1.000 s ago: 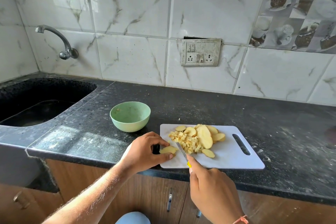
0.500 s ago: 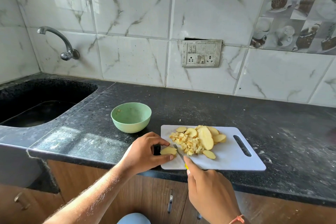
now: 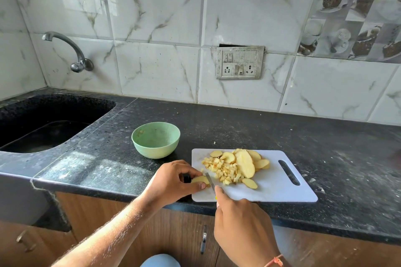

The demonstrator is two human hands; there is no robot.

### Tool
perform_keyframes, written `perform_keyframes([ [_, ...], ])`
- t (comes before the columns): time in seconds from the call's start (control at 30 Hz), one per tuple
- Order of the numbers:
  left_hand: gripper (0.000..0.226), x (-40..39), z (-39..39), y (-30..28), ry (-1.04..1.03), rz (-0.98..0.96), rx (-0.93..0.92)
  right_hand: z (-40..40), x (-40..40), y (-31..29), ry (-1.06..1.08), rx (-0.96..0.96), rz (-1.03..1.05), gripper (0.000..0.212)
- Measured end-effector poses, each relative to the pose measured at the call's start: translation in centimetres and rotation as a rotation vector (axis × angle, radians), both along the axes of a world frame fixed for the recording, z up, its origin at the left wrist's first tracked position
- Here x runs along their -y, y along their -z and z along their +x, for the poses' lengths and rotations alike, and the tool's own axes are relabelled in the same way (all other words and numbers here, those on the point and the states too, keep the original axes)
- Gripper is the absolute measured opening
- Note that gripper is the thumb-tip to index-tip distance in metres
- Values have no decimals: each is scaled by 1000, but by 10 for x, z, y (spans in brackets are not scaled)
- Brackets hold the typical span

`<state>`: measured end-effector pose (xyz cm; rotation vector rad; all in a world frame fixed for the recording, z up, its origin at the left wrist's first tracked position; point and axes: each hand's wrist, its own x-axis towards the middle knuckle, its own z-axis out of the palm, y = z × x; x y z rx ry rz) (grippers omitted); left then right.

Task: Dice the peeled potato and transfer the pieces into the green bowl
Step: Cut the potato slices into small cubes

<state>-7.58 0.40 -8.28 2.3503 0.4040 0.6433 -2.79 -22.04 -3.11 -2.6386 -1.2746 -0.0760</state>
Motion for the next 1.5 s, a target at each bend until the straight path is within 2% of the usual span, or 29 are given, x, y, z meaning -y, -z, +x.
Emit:
perform_keyframes([
  [0.3,23,1,1,0,-24,-5,-7,-3,-15,14,-41,-36,-64,63],
  [0.47,24,4,0,-2,-44,-9,-23,-14,3,8,-20,-180,-226,76],
  [0.57,24,4,0,-4,-44,-18,-37,-14,10,16,-32,-168,-267,81],
  [0.93,35,-1,-3,-6,-13,-17,-94,-3,13,11,76,-17,-120,73],
  [1.1,38,-5,-3,-5,28,-78,-88,-7,9,3,43,-38,-61,71],
  [1.2,32,-6,-2,-4,22,-78,-92,-9,3,3,31,-48,-28,70],
  [1.5,29,-9,0,-2,27,-100,-88,-9,-21,8,-16,68,-68,63],
])
